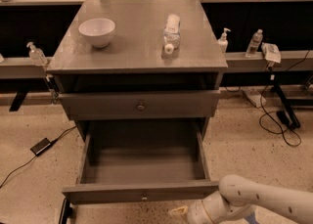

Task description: Close middle drawer

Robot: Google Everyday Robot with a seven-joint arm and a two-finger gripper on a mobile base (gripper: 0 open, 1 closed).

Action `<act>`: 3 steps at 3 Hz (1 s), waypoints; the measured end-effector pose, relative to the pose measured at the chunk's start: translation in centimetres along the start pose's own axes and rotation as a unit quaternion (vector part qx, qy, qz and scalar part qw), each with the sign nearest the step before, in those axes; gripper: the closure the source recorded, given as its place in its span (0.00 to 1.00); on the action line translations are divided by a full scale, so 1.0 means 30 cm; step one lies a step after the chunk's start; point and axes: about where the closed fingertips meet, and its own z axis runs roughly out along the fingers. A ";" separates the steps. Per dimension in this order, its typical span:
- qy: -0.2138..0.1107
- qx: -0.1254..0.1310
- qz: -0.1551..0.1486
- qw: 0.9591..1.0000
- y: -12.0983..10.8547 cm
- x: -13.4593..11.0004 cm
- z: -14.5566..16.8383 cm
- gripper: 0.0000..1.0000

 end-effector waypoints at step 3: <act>0.010 0.110 -0.162 0.981 -0.137 -0.010 0.112 0.80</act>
Offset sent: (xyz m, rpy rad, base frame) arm 0.0226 0.0289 -0.0429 -0.0246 -0.4686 0.0282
